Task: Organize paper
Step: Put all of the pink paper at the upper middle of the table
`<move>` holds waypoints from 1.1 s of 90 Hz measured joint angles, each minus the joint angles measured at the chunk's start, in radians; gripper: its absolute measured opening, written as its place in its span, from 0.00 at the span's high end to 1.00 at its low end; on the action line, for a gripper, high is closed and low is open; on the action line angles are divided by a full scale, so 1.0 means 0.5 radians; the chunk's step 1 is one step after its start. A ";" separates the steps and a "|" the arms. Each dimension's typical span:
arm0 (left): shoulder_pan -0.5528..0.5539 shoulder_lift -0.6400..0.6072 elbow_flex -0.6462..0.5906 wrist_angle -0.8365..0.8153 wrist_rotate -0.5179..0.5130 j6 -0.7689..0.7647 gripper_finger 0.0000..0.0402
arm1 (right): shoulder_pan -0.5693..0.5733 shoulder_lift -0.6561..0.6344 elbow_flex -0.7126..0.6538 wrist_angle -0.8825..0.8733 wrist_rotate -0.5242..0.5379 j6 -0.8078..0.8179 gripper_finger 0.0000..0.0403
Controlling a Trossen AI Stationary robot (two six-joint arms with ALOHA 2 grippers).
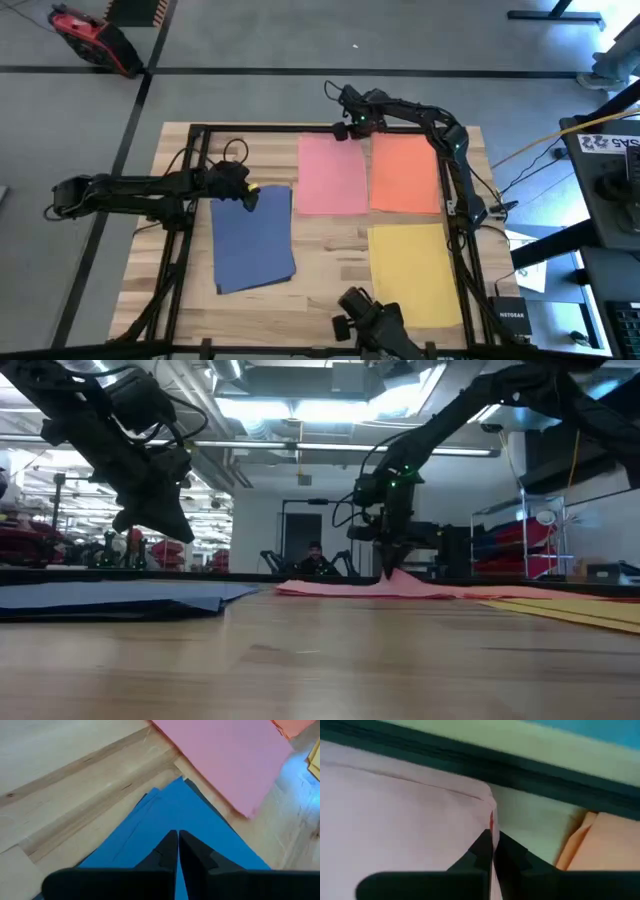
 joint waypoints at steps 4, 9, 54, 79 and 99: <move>0.000 0.000 0.000 0.000 0.000 0.000 1.00 | -0.001 -0.005 0.002 -0.004 0.002 0.000 1.00; 0.000 0.000 0.000 0.000 0.000 -0.002 1.00 | -0.002 -0.004 0.002 -0.021 0.004 0.001 1.00; -0.005 -0.001 0.000 -0.005 0.022 0.032 1.00 | 0.001 -0.003 0.001 -0.034 0.008 -0.027 0.78; -0.002 -0.001 0.000 0.083 0.008 0.046 1.00 | 0.002 -0.010 0.088 -0.037 -0.007 -0.293 0.76; -0.001 -0.002 0.000 0.251 0.014 0.018 1.00 | -0.002 -0.010 0.244 -0.039 0.024 -0.505 0.87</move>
